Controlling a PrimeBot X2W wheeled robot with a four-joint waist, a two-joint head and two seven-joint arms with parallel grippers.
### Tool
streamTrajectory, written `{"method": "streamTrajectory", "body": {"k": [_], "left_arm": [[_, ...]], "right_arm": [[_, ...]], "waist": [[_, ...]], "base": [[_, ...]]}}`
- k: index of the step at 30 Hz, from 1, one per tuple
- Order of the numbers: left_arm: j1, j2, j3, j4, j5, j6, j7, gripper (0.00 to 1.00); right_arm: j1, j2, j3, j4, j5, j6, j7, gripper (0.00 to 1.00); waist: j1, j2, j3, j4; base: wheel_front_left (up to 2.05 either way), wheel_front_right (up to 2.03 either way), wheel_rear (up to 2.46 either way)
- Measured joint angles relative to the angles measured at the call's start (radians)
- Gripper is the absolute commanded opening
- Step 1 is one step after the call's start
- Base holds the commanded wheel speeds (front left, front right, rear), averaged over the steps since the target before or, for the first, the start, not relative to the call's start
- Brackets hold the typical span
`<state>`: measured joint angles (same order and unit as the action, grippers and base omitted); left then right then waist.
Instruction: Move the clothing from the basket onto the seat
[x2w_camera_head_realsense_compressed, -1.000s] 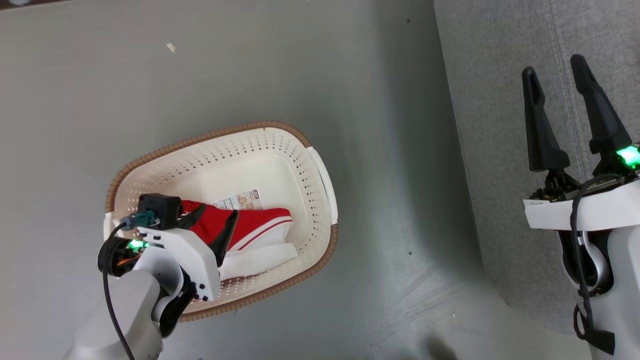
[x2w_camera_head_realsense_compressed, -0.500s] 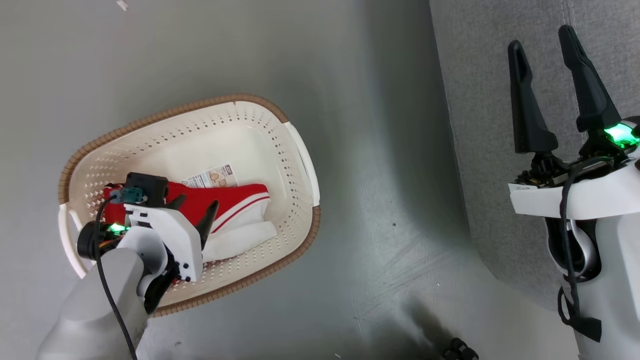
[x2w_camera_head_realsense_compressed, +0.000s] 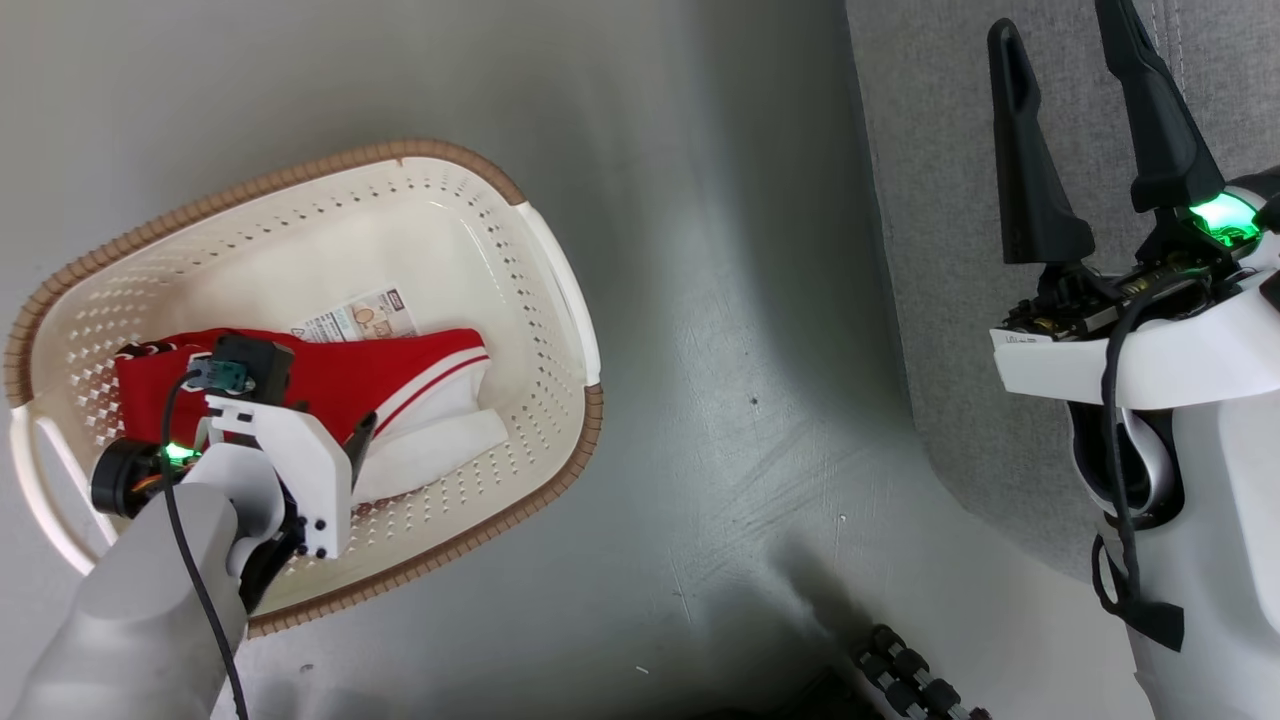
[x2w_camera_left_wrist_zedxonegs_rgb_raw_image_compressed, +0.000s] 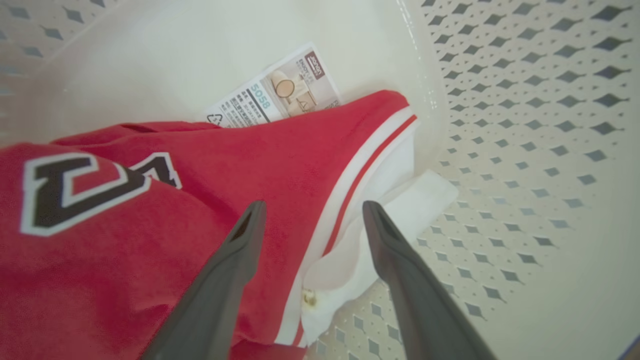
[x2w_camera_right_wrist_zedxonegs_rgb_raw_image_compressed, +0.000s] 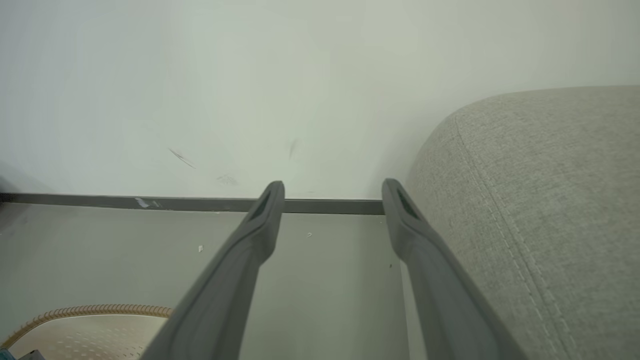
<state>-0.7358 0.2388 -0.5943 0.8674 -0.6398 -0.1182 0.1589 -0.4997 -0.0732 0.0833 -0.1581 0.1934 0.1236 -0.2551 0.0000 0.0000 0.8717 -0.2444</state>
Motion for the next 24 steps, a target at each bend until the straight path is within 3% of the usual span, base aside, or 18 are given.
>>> {"method": "streamTrajectory", "body": {"k": [24], "left_arm": [[-0.105, 0.046, -0.054, 0.123, 0.054, -0.005, 0.056, 1.0]], "right_arm": [[-0.106, 0.015, 0.046, 0.009, 0.007, 0.0, 0.0, 1.0]], "waist": [[0.0, 0.0, 0.121, -0.072]], "base": [[0.0, 0.0, 0.0]]}}
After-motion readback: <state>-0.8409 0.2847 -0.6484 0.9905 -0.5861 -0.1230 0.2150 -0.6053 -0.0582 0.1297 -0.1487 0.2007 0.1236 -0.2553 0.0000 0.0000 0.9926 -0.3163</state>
